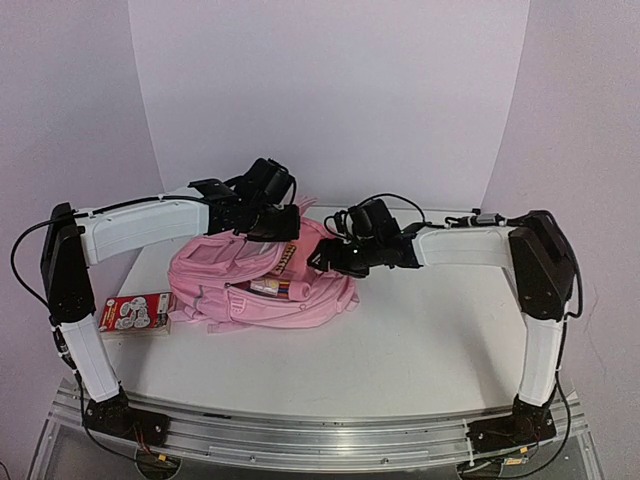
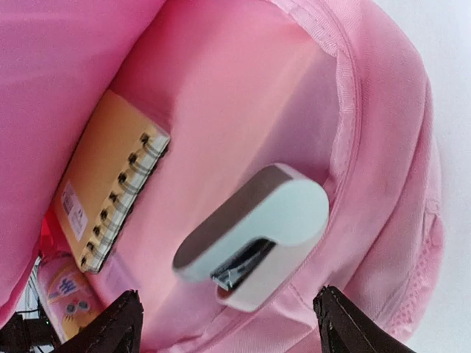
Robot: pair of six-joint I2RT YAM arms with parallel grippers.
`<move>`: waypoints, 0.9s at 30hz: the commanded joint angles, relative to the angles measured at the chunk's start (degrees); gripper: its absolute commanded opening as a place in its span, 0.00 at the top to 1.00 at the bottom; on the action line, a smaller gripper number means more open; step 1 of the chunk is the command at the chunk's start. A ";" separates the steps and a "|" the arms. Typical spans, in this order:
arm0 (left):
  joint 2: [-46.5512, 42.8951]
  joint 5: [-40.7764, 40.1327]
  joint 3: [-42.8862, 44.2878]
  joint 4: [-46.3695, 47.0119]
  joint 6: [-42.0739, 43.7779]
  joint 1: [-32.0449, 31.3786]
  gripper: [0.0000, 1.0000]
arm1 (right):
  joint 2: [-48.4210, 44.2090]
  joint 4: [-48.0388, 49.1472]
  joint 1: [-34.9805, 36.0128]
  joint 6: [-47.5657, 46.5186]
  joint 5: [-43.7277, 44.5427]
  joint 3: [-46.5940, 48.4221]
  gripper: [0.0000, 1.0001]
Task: Pack the student bag
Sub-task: Place the stationery in the student bag, then adjust the stationery in the student bag.
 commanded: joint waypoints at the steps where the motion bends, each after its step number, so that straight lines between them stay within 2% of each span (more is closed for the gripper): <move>1: -1.08 3.59 2.44 6.18 -0.38 -0.44 1.00 | 6.44 0.97 -0.54 1.97 -4.22 8.48 0.28; 7: -0.75 3.47 2.46 5.97 -0.74 -0.10 1.00 | 12.47 1.21 -0.17 2.96 -11.07 17.59 0.49; 11: -0.59 3.69 2.12 5.81 -1.41 0.22 1.00 | 13.28 1.33 1.35 1.41 -11.23 20.60 0.57; 12: -0.59 3.79 2.05 5.82 -1.63 0.25 1.00 | 13.32 1.35 1.70 1.46 -10.92 21.04 0.61; 15: -0.57 3.75 1.90 5.66 -2.36 0.51 1.00 | 12.54 1.08 1.90 3.78 -8.70 20.66 0.92; 16: -0.71 3.43 2.01 5.33 -2.58 0.63 1.00 | 11.15 0.81 1.94 3.85 -7.35 19.29 0.98; 21: -2.56 3.29 3.27 6.25 -2.92 1.30 1.00 | 3.66 -3.22 1.91 2.19 0.86 13.39 1.00; 27: -6.45 -0.57 4.05 7.87 -2.82 1.39 1.00 | 2.38 -3.48 1.91 1.87 2.14 15.41 0.99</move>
